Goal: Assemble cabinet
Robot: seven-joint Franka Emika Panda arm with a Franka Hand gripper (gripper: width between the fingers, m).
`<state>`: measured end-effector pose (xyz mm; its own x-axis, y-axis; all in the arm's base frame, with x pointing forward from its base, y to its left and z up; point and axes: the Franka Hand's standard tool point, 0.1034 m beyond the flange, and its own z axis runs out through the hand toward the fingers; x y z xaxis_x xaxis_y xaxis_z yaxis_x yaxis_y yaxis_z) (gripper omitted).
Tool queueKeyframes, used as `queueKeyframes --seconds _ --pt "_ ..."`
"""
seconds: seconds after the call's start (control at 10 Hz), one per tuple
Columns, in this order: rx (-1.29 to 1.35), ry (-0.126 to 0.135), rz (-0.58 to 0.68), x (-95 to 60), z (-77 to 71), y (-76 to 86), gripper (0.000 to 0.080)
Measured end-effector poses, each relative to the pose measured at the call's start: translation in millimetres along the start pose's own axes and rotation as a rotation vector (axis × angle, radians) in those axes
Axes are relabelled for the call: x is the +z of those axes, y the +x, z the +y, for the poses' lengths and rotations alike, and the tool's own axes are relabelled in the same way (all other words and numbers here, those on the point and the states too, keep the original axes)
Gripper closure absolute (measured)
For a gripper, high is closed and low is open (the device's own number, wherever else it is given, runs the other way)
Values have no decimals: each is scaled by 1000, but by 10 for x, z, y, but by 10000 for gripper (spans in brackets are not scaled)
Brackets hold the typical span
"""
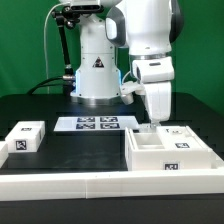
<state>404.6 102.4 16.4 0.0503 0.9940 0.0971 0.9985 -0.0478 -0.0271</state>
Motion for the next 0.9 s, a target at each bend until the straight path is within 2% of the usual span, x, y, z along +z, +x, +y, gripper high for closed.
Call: queueKeyframes --seconds 0.1,0.7,0.8,0.9 --pt "0 1 -1 -2 0 -2 731" --pt "15 12 -68 -428 91 -82 731" --pt "17 -1 -72 -493 135 -117 731" --pt "24 -1 -71 -490 154 -158 731"
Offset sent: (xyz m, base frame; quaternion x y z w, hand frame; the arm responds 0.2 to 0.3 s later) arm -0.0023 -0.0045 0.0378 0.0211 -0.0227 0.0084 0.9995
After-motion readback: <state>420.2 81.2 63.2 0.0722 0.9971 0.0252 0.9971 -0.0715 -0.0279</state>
